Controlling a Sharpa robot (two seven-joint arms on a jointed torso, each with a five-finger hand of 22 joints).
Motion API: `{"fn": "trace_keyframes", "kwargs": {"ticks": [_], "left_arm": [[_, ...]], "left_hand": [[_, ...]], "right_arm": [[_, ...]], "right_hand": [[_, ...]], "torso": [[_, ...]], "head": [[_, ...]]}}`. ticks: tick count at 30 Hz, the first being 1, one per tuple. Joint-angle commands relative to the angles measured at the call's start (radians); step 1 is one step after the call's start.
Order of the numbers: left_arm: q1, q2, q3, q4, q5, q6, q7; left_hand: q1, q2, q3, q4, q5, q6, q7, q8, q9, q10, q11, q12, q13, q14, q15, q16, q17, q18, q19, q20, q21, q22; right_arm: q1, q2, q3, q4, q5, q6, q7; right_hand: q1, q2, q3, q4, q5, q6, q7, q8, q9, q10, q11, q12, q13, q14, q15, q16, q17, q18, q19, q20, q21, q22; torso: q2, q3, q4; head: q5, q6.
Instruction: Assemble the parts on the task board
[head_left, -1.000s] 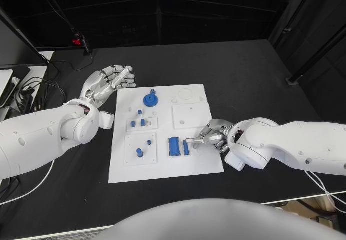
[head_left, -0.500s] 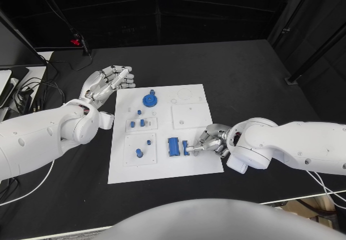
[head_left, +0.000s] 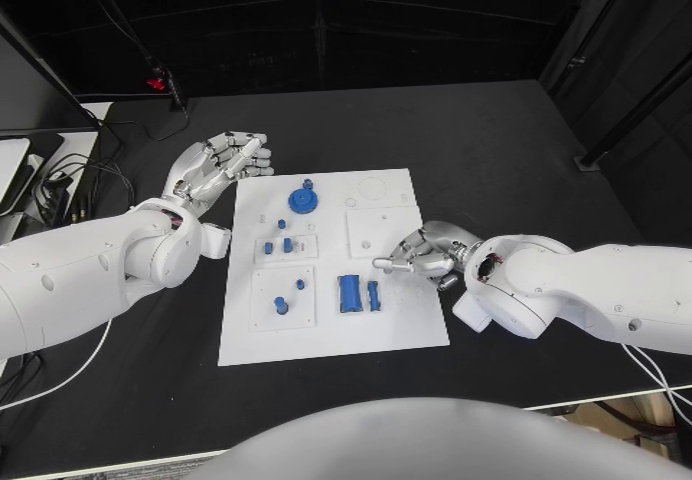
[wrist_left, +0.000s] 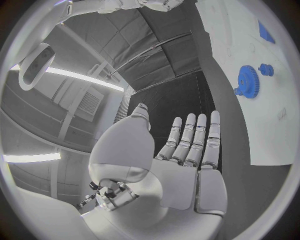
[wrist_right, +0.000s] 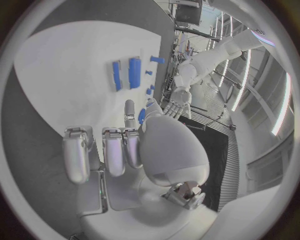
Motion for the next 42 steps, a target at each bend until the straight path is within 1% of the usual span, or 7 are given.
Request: {"fn": "trace_keyframes", "kwargs": {"ticks": [1, 11, 15, 20, 33, 37, 42], "left_arm": [[-0.001, 0.0, 0.001, 0.005, 0.002, -0.001, 0.026], [-0.017, -0.008, 0.001, 0.034, 0.002, -0.062, 0.116], [-0.025, -0.015, 0.001, 0.056, 0.002, -0.099, 0.162], [-0.036, -0.025, 0.001, 0.088, 0.002, -0.133, 0.208], [-0.05, -0.035, 0.001, 0.136, 0.002, -0.177, 0.274], [-0.055, -0.035, 0.005, 0.136, 0.004, -0.157, 0.007], [-0.077, -0.042, 0.041, 0.168, 0.025, -0.22, -0.017]], "left_hand": [[0.002, 0.008, -0.006, -0.002, 0.006, -0.008, 0.137, 0.004, -0.001, -0.008, 0.001, 0.006, -0.002, -0.005, -0.001, 0.006, -0.002, -0.003, -0.006, -0.002, 0.003, -0.001], [-0.005, 0.014, -0.019, -0.001, -0.009, -0.002, 0.135, 0.022, 0.0, -0.035, 0.002, 0.005, -0.003, -0.01, -0.001, 0.019, -0.011, -0.002, -0.001, -0.002, 0.008, -0.003], [-0.011, 0.012, -0.026, -0.001, -0.014, 0.007, 0.125, 0.035, 0.0, -0.056, 0.001, 0.008, -0.002, -0.049, 0.004, 0.021, -0.023, -0.009, -0.016, -0.001, 0.002, -0.008], [-0.014, 0.002, -0.025, -0.001, -0.016, -0.004, 0.096, 0.04, -0.003, -0.09, 0.01, 0.023, -0.001, -0.108, 0.015, 0.044, -0.03, -0.021, -0.043, -0.001, -0.005, -0.015], [-0.053, -0.066, 0.016, 0.002, -0.027, -0.087, 0.112, 0.058, 0.0, -0.193, -0.017, 0.062, 0.001, -0.208, 0.005, 0.1, -0.033, -0.047, -0.098, -0.001, 0.0, -0.022], [-0.69, -0.019, 0.103, -0.171, -0.133, -0.257, -0.151, -0.344, -0.071, -0.368, -0.149, -0.353, -0.067, -0.36, -0.128, -0.425, -0.102, -0.131, -0.384, -0.169, -0.077, -0.391], [-0.982, -0.019, 0.103, -0.294, -0.21, -0.381, -0.151, -0.52, -0.071, -0.496, -0.243, -0.533, -0.067, -0.36, -0.228, -0.657, -0.102, -0.131, -0.512, -0.289, -0.077, -0.549]], "right_arm": [[0.017, -0.003, 0.001, -0.012, 0.158, -0.169, 0.418], [0.05, 0.046, 0.001, -0.115, 0.428, -0.121, 0.835], [0.051, 0.081, 0.001, -0.151, 0.48, -0.083, 0.913], [0.05, 0.119, 0.001, -0.191, 0.539, -0.044, 0.975], [0.046, 0.171, 0.001, -0.247, 0.582, 0.016, 1.02], [0.041, 0.173, 0.005, -0.247, 0.561, -0.034, 0.963], [0.014, 0.203, 0.039, -0.279, 0.617, -0.097, 0.926]], "right_hand": [[0.034, 0.013, -0.005, 0.0, 0.014, -0.03, 0.007, 0.012, 0.009, 0.106, 0.004, 0.003, 0.263, 0.106, 0.012, 0.002, 0.263, -0.007, 0.106, 0.008, 0.003, 0.263], [-0.048, 0.058, -0.106, -0.015, 0.005, -0.238, 0.06, -0.018, -0.053, -0.608, 0.057, -0.694, -0.269, -0.508, 0.068, -0.628, -0.354, 0.164, -0.6, 0.059, -0.802, -0.087], [-0.16, 0.031, -0.123, 0.002, -0.002, -0.341, 0.065, -0.033, -0.082, -0.746, 0.135, -0.974, -0.521, -0.707, 0.15, -0.884, -0.549, 0.138, -0.75, 0.109, -1.02, -0.217], [-0.311, -0.201, 0.006, 0.012, 0.015, -0.443, 0.061, -0.056, -0.109, -0.849, 0.202, -1.132, -0.684, -0.874, 0.225, -1.055, -0.694, 0.104, -0.916, 0.148, -1.208, -0.344], [-0.387, -0.28, -0.052, 0.016, 0.042, -0.666, -0.041, -0.069, -0.122, -1.104, 0.149, -1.268, -0.8, -1.197, 0.174, -1.212, -0.81, 0.074, -1.261, 0.158, -1.484, -0.746], [-0.874, -0.151, 0.067, -0.154, -0.079, -0.822, -0.086, -0.303, -0.292, -1.304, 0.052, -1.434, -1.084, -1.345, 0.036, -1.411, -1.089, -0.007, -1.377, 0.03, -1.567, -1.058], [-1.115, -0.03, 0.162, -0.288, -0.173, -0.949, -0.086, -0.414, -0.426, -1.465, -0.023, -1.567, -1.218, -1.465, 0.036, -1.568, -1.22, -0.007, -1.465, -0.077, -1.567, -1.207]], "torso": [[-0.001, 0.0003, 0.0025], [-0.001, 0.0004, 0.0002], [-0.001, 0.0023, -0.004], [0.0, 0.0003, -0.0017], [0.004, 0.0001, 0.0034], [-0.001, 0.0011, 0.0017], [-0.02, 0.0031, -0.0056]], "head": [[0.002, 0.0], [0.02, 0.0], [0.031, 0.0], [0.035, 0.0], [0.047, 0.0], [0.047, 0.005], [0.058, 0.036]]}}
